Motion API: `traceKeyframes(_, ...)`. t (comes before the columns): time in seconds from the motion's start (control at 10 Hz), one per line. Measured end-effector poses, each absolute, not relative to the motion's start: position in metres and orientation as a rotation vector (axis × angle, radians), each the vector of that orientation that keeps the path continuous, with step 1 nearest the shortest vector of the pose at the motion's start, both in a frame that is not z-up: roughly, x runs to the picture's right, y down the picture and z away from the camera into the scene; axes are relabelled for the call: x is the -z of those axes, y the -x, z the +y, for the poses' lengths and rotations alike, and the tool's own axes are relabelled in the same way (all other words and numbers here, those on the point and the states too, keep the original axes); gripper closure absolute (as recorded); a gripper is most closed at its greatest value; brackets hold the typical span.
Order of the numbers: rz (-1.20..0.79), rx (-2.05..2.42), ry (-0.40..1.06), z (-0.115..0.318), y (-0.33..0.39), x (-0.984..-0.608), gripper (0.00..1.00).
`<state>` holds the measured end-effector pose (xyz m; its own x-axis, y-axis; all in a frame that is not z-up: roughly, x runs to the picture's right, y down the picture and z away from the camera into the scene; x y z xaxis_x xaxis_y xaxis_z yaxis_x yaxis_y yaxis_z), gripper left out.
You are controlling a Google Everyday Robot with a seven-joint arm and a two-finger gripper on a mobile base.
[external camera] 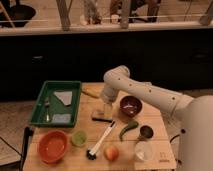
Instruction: Place eraser in plastic cup
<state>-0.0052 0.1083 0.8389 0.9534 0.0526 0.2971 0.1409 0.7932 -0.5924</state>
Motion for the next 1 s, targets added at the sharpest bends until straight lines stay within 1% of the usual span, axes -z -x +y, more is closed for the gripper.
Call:
traceKeyframes(0.2,-0.305,0.022,0.665,0.113,0.01,-0.847,0.2)
traceKeyframes(0.5,-0.313,-0.006,0.707,0.13,0.021,-0.871,0.2)
traceKeyframes(0.9,-0.323,-0.062,0.752,0.153,0.013,-0.893,0.2)
traceKeyframes(1.0,-0.32,-0.084,0.759,0.16,0.005,-0.898,0.23)
